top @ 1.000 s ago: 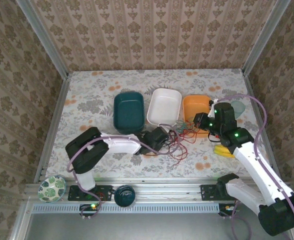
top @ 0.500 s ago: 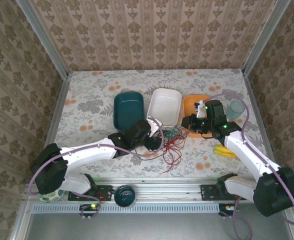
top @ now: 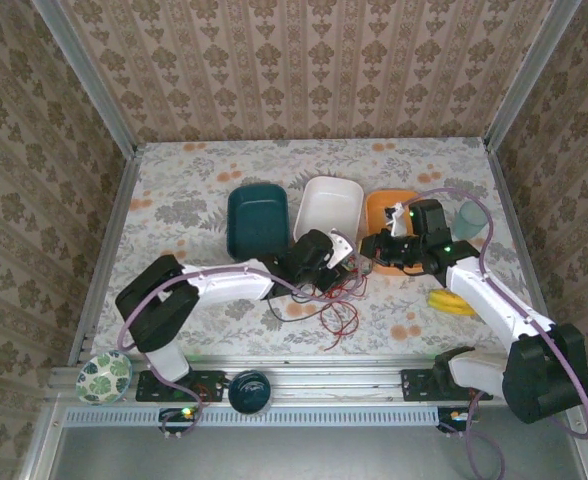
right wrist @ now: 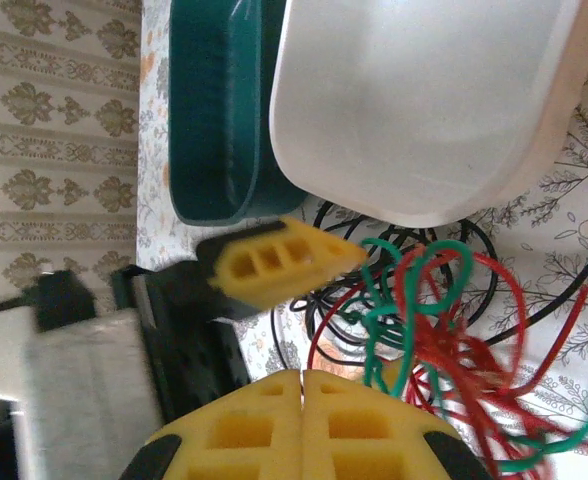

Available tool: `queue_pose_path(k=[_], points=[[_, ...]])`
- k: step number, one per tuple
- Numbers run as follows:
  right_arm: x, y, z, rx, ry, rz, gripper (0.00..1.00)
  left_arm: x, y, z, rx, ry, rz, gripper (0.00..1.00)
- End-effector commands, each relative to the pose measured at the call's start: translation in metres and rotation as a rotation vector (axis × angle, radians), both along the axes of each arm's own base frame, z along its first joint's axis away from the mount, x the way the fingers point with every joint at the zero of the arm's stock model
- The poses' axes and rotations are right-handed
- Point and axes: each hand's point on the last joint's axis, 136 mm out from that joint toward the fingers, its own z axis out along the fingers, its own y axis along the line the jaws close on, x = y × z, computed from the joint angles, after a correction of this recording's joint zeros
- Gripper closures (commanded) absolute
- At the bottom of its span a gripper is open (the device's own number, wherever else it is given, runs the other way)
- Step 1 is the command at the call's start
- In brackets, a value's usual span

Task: Untangle the cables

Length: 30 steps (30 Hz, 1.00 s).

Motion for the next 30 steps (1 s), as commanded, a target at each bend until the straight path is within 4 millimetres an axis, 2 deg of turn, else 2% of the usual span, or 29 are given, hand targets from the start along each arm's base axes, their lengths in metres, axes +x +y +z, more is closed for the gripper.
queue_pose_path(k=[1,3,5,12,14,16,19,20,21,22,23,28,30], points=[[-0.002,0.000,0.016,0.047,0.002,0.003,1.00,0.007,-0.012,0.009,-0.053,-0.009,-0.008,0.79],[0.000,-0.007,0.019,0.049,-0.001,-0.026,1.00,0.008,-0.009,0.004,-0.052,0.007,0.007,0.93],[0.004,-0.014,0.023,0.059,-0.009,-0.067,1.00,0.007,-0.006,0.000,-0.049,0.023,0.019,1.00],[0.020,-0.071,0.037,-0.034,-0.075,-0.359,1.00,-0.007,0.019,-0.012,-0.043,0.083,0.055,1.00],[0.022,-0.080,0.041,-0.060,-0.100,-0.404,1.00,-0.011,0.025,-0.011,-0.047,0.088,0.061,1.00],[0.025,-0.073,0.047,-0.043,-0.129,-0.359,1.00,-0.015,0.031,-0.009,-0.055,0.094,0.064,1.00],[0.026,-0.052,0.045,-0.017,-0.110,-0.244,0.99,-0.018,0.034,-0.001,-0.085,0.108,0.057,1.00],[0.025,-0.045,0.044,-0.011,-0.106,-0.205,0.89,-0.019,0.034,0.002,-0.093,0.112,0.055,1.00],[0.024,-0.038,0.043,-0.006,-0.104,-0.172,0.65,-0.019,0.034,0.003,-0.100,0.118,0.055,1.00],[0.024,-0.036,0.041,-0.011,-0.096,-0.158,0.55,-0.019,0.035,0.004,-0.104,0.124,0.052,1.00],[0.023,-0.035,0.039,-0.023,-0.093,-0.150,0.50,-0.019,0.036,0.004,-0.107,0.127,0.055,1.00],[0.015,-0.038,0.035,-0.065,-0.116,-0.125,0.48,-0.017,0.043,0.004,-0.140,0.182,0.067,1.00],[0.008,-0.032,0.034,-0.069,-0.119,-0.083,0.49,-0.018,0.044,0.004,-0.152,0.201,0.061,1.00]])
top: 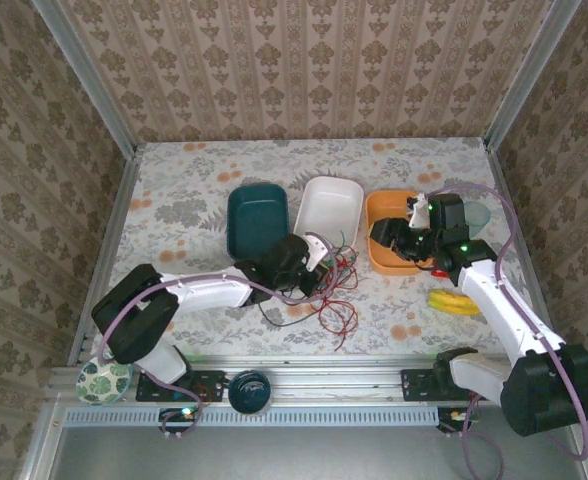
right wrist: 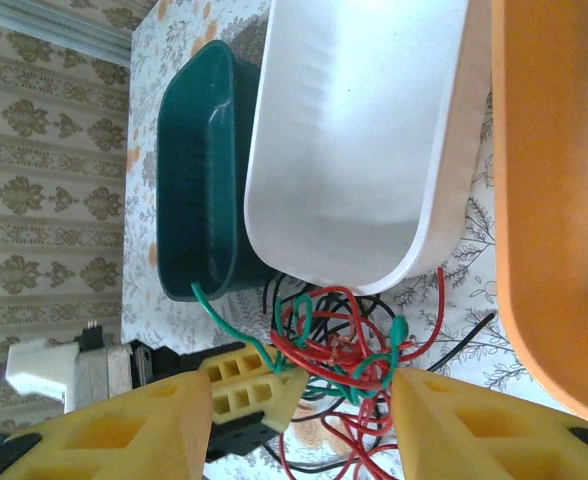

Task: Untangle the cables

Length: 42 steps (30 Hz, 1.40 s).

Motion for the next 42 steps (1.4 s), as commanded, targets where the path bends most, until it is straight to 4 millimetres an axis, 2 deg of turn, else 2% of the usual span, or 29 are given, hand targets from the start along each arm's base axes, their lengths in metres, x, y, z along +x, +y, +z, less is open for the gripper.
queue_pose_path(k=[1,5,8,14,20,22,26,28,31,34,42], points=[[-0.011,0.010,0.010,-0.027,-0.049,0.088,0.49,-0.008,0.003,0.008,-0.047,0.056,-0.015,1.00],[-0.015,0.030,0.002,-0.077,-0.058,0.172,0.49,-0.009,0.002,0.010,-0.050,0.064,-0.032,1.00],[-0.010,0.042,-0.009,-0.113,-0.038,0.205,0.49,-0.010,0.002,0.013,-0.056,0.064,-0.039,1.00],[0.005,0.049,-0.028,-0.180,-0.012,0.225,0.49,-0.011,0.003,0.016,-0.055,0.065,-0.045,1.00],[0.005,0.062,-0.050,-0.203,0.029,0.269,0.50,-0.011,0.005,0.015,-0.050,0.062,-0.042,1.00],[0.003,0.067,-0.053,-0.198,0.033,0.282,0.59,-0.010,0.005,0.014,-0.048,0.061,-0.037,1.00],[0.003,0.064,-0.054,-0.207,0.037,0.247,0.95,-0.007,0.007,0.012,-0.045,0.057,-0.017,1.00],[0.006,0.056,-0.049,-0.236,0.024,0.207,1.00,-0.004,0.009,0.010,-0.037,0.052,0.003,1.00],[0.012,0.037,-0.029,-0.283,-0.017,0.116,1.00,0.005,0.020,0.000,0.014,0.042,0.069,1.00],[0.018,0.013,0.003,-0.322,-0.094,0.003,1.00,0.008,0.030,-0.011,0.055,0.041,0.112,1.00],[0.022,-0.066,0.093,-0.387,-0.300,-0.345,1.00,0.000,0.045,-0.035,0.076,0.087,0.143,1.00]])
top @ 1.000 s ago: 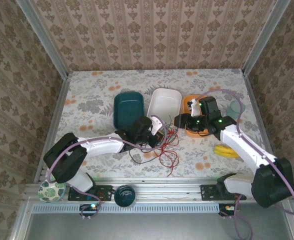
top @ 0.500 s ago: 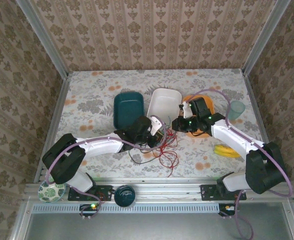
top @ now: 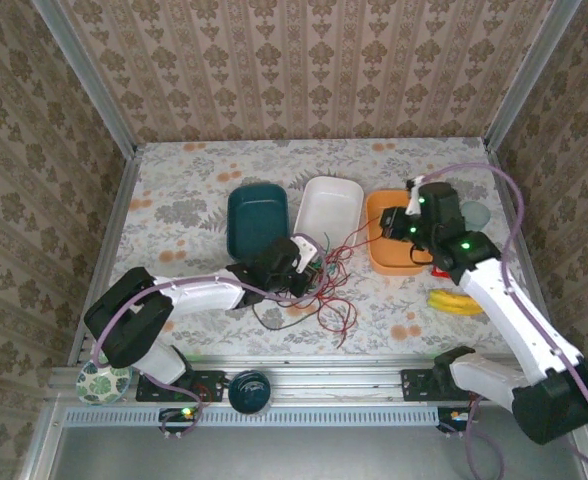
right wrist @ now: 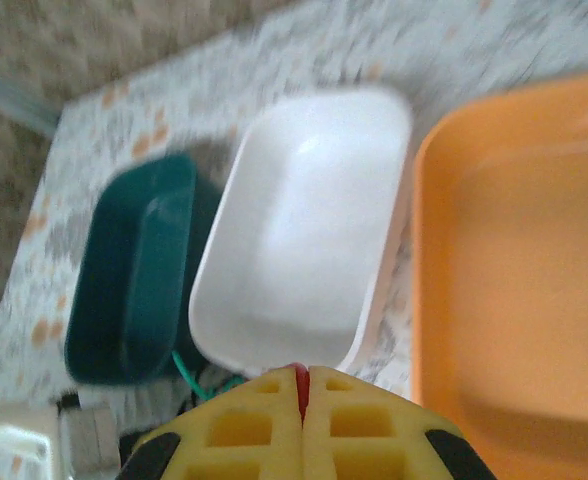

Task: Untangle the cables

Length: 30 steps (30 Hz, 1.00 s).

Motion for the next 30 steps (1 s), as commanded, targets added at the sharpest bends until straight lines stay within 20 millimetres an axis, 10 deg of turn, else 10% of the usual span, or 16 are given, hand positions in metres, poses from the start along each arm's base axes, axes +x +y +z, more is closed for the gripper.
queue_pose_path(k=[1,12,30], points=[[0.002,-0.045,0.038,-0.041,-0.104,-0.197,1.00,-0.003,0.016,-0.018,0.039,0.040,0.054,1.00],[0.010,-0.094,0.128,-0.003,-0.354,-0.325,1.00,-0.005,0.027,-0.033,0.068,0.052,0.087,1.00],[0.064,-0.103,0.051,0.036,-0.192,-0.328,1.00,0.000,0.021,-0.028,0.062,0.034,0.084,1.00]])
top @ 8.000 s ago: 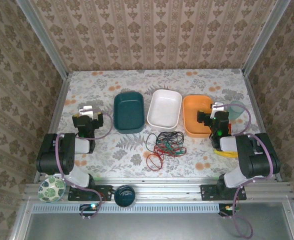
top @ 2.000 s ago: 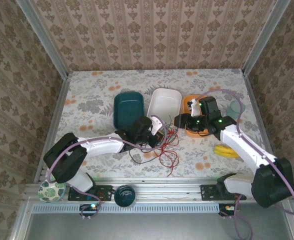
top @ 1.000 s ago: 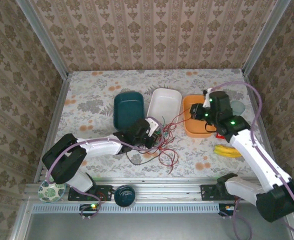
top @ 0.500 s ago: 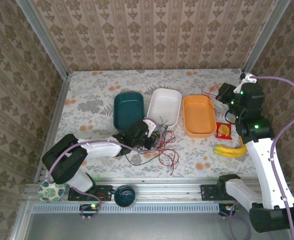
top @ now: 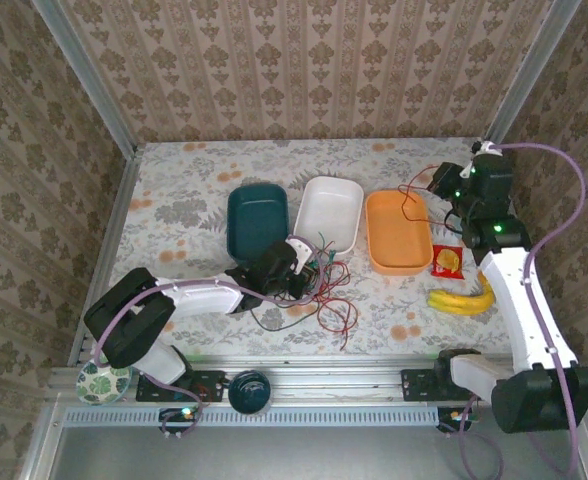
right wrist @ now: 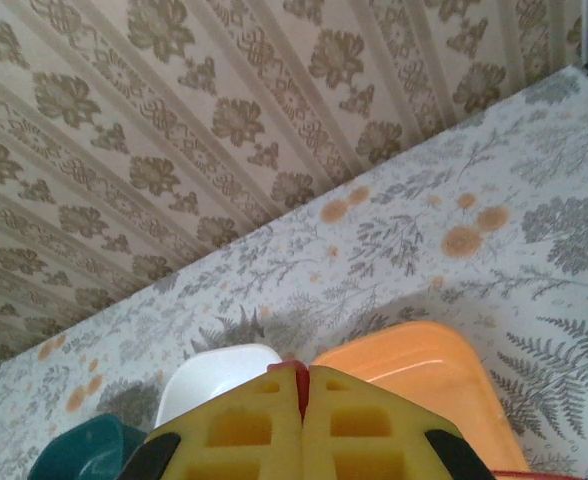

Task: Untangle the cables

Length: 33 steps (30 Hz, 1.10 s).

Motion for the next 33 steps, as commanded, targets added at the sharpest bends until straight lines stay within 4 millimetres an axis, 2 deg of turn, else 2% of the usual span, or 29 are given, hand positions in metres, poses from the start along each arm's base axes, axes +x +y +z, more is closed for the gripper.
queue_pose_path(k=[1,7,16,20,26,30,31,32,33], points=[[0.009,0.008,-0.013,0.046,0.008,0.039,1.00,-0.006,0.015,-0.024,0.087,0.047,0.020,1.00],[0.017,0.021,-0.059,0.155,0.099,0.071,1.00,-0.006,0.010,-0.023,0.091,0.040,0.012,1.00],[0.022,0.048,-0.126,0.434,0.199,0.095,1.00,-0.005,0.006,-0.024,0.104,0.037,0.002,1.00],[0.020,0.046,-0.143,0.478,0.226,0.053,1.00,-0.006,0.006,-0.025,0.112,0.038,0.001,1.00],[0.007,0.012,-0.174,0.371,0.325,-0.132,1.00,-0.007,0.005,-0.024,0.112,0.034,0.000,1.00],[0.008,0.008,-0.195,0.335,0.384,-0.152,1.00,-0.006,0.004,-0.023,0.109,0.030,0.002,1.00],[0.007,0.008,-0.202,0.324,0.410,-0.151,0.97,-0.006,0.004,-0.023,0.111,0.030,0.003,1.00],[0.006,0.007,-0.205,0.313,0.427,-0.154,0.88,-0.005,0.004,-0.022,0.107,0.028,0.007,1.00],[0.003,0.005,-0.208,0.304,0.447,-0.165,0.74,-0.004,0.003,-0.021,0.105,0.025,0.006,1.00]])
